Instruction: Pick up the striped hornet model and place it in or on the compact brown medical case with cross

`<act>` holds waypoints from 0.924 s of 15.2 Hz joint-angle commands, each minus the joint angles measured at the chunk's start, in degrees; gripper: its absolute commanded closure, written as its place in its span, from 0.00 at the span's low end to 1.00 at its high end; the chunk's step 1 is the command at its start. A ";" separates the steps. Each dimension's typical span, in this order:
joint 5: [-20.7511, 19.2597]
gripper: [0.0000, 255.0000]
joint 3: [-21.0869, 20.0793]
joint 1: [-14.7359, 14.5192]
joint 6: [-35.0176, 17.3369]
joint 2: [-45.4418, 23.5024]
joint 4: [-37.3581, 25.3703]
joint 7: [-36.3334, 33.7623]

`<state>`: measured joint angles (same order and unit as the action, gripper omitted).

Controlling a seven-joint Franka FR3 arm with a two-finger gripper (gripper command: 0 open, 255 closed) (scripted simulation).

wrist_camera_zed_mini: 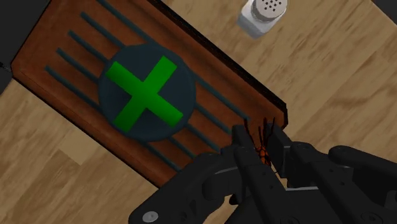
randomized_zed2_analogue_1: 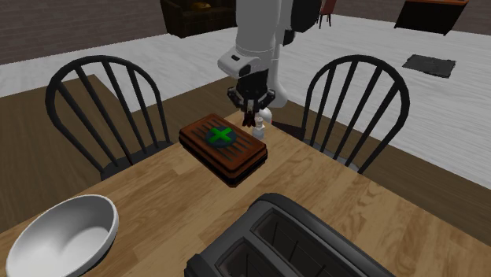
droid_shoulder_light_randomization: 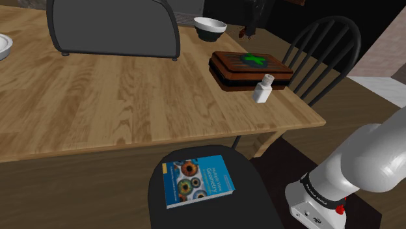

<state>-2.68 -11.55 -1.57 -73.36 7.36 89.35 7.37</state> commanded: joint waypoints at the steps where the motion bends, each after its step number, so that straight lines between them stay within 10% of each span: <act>1: -0.64 1.00 1.73 1.29 -0.06 0.38 0.25 3.22; 14: -2.30 1.00 6.67 4.88 -6.73 2.11 7.96 11.50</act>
<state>-4.98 -5.01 3.22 -79.07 9.06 95.92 18.73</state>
